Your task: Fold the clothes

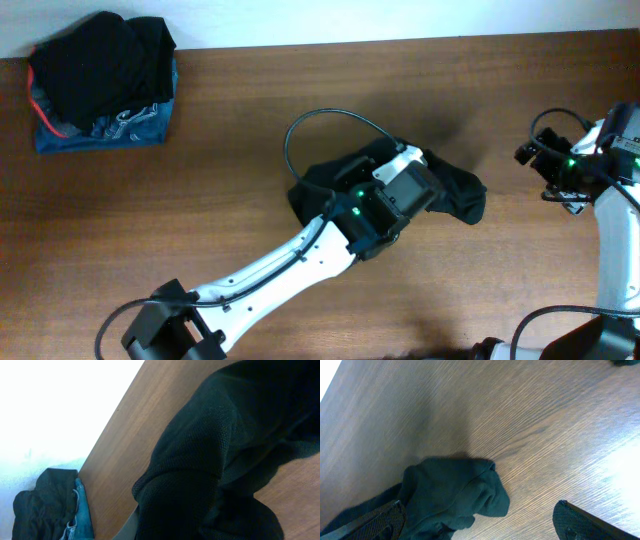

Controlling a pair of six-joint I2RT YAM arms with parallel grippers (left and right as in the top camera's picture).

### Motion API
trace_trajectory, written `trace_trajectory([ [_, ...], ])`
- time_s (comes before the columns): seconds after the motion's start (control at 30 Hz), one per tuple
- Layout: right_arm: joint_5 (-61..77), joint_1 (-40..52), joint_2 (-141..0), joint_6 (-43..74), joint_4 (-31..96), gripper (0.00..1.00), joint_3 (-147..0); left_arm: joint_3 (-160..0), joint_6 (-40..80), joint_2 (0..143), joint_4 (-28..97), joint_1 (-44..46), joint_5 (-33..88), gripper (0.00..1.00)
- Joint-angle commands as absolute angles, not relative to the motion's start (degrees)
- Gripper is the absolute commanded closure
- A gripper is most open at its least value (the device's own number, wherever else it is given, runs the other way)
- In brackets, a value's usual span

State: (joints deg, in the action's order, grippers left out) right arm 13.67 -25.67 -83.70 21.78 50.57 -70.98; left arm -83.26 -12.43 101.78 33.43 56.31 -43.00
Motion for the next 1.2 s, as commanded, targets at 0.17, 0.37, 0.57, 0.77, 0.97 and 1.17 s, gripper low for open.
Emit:
trace_trajectory([
  [0.17,14.8,-13.6,-83.8,19.1,52.6,0.02,-71.6,-84.5,-11.7,100.3,36.9,49.6,-43.7,0.86],
  [0.37,15.3,-7.0,-84.1,18.6,53.9,0.01,-69.2,-84.5,-9.9,100.3,37.8,46.9,-34.9,0.84],
  [0.57,19.8,-3.8,-88.8,19.1,47.5,0.01,-64.8,-84.5,-9.9,100.3,37.8,46.4,-35.9,0.56],
  [0.77,26.9,-3.6,-93.8,19.1,44.5,0.01,-64.8,-84.5,-6.0,100.3,41.2,44.5,-33.7,0.56],
  [0.97,26.8,-1.0,-94.0,19.1,42.5,0.01,-64.8,-84.4,-3.9,100.6,46.7,41.6,-17.1,0.55],
  [1.17,26.8,3.4,-94.0,20.4,39.5,0.01,-64.8,-84.4,-11.3,105.4,45.8,40.6,-17.1,0.46],
])
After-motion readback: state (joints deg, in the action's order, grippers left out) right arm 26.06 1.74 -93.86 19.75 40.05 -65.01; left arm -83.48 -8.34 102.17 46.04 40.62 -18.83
